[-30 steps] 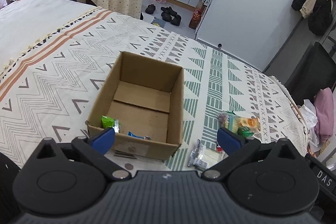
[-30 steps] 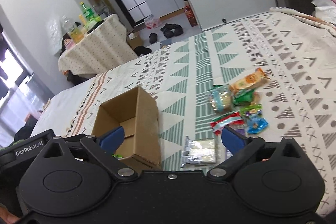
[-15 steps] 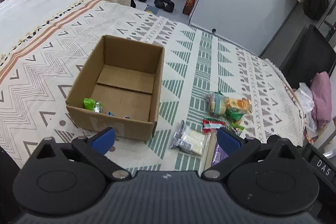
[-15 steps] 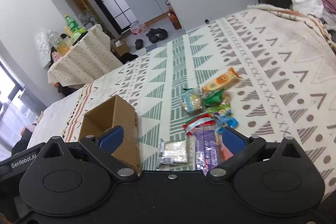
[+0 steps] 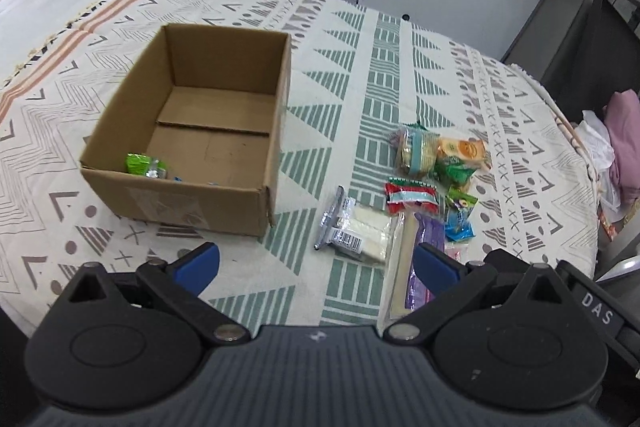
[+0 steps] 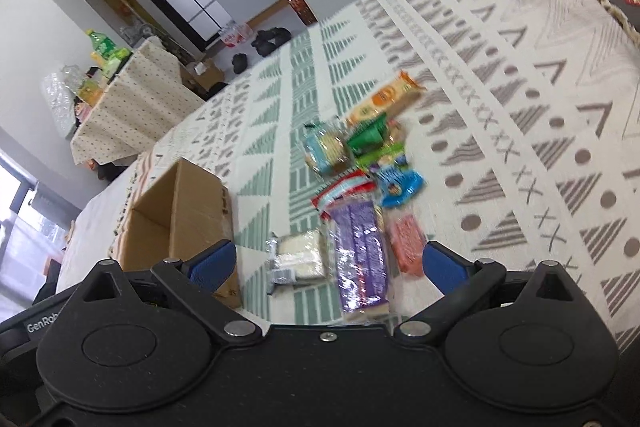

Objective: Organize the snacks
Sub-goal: 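Grasp the white bread pack with the left gripper while the right grasps the orange pastry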

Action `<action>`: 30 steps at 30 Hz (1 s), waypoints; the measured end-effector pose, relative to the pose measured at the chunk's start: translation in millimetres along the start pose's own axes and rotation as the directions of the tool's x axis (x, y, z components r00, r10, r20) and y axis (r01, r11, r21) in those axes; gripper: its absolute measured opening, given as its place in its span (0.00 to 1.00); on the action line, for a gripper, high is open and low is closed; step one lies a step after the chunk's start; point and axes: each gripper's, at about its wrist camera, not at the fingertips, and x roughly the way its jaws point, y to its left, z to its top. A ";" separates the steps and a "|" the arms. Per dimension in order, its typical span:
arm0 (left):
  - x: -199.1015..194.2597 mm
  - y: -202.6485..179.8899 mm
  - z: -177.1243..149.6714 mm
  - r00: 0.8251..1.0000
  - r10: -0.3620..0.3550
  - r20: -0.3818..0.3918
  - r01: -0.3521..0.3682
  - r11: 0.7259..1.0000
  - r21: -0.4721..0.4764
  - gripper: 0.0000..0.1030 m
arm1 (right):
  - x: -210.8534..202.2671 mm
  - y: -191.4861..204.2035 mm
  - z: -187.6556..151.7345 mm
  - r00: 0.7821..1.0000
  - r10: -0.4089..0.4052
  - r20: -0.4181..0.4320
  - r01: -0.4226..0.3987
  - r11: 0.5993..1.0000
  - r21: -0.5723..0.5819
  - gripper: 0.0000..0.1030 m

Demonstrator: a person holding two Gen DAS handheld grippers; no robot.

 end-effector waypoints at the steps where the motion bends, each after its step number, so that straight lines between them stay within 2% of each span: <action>1: 3.4 -1.3 -0.2 1.000 -0.003 -0.005 0.003 1.000 -0.001 0.99 | 2.8 -2.7 -0.5 1.000 -0.006 -0.004 0.006 1.000 0.005 0.94; 4: 13.5 -7.5 0.1 1.000 -0.016 -0.017 0.016 1.000 -0.002 0.99 | 11.4 -13.8 -0.2 1.000 -0.021 -0.015 0.022 0.999 0.037 0.87; 10: 35.5 -17.6 1.4 0.999 -0.021 -0.027 0.020 1.000 -0.008 0.97 | 28.8 -38.1 1.1 0.998 -0.046 -0.047 0.052 0.991 0.120 0.65; 17: 63.1 -28.8 4.8 0.999 -0.002 -0.046 0.002 1.000 -0.005 0.97 | 50.5 -50.7 3.8 0.995 -0.067 -0.075 0.077 0.986 0.146 0.42; 20: 73.8 -33.5 5.8 0.999 0.010 -0.048 -0.010 1.000 -0.003 0.97 | 61.6 -55.7 4.8 0.993 -0.069 -0.100 0.084 0.984 0.156 0.38; 27: 98.2 -44.2 4.1 0.997 0.049 -0.065 -0.047 0.998 0.030 0.97 | 78.8 -54.2 2.9 0.984 -0.077 -0.159 0.097 0.988 0.118 0.38; 30: 107.9 -47.7 3.7 0.995 0.071 -0.070 -0.068 0.997 0.045 0.97 | 84.8 -56.4 1.6 0.982 -0.087 -0.166 0.106 0.988 0.111 0.33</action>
